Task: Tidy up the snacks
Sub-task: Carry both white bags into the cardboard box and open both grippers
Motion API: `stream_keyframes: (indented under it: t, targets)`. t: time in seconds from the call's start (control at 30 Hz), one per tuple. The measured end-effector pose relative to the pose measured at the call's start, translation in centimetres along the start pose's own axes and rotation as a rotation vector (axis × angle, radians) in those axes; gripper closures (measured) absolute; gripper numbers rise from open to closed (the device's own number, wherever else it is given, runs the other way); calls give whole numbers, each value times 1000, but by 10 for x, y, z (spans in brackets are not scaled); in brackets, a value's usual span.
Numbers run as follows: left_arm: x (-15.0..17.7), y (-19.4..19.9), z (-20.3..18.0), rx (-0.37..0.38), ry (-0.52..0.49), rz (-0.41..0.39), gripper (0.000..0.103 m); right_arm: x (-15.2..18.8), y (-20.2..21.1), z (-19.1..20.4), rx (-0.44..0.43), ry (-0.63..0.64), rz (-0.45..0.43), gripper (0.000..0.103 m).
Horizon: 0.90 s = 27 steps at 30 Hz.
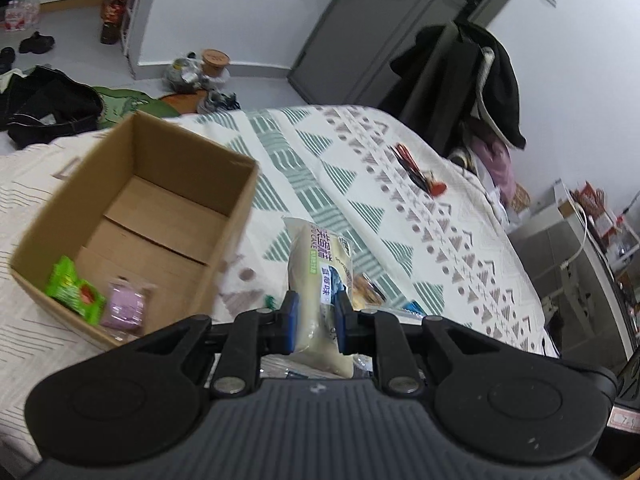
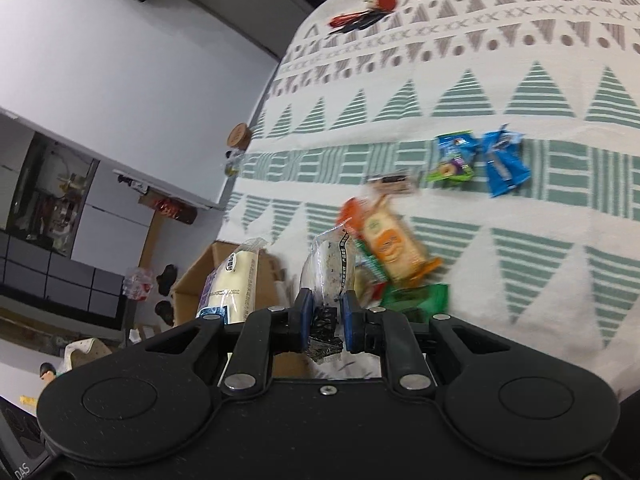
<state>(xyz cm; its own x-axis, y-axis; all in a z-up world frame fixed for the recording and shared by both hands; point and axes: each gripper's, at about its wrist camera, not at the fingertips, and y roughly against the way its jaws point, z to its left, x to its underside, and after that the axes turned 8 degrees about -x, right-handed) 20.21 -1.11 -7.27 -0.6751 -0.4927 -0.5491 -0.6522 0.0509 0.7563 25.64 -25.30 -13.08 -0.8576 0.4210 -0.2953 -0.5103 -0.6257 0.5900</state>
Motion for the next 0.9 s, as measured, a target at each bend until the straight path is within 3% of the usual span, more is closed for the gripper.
stream_keyframes:
  t: [0.4, 0.9]
  targets:
    - [-25, 18, 55, -26, 55, -54, 85, 19, -24, 49, -33, 51, 23, 87]
    - [-41, 21, 113, -55, 133, -64, 85, 41, -62, 106, -71, 100, 73, 88]
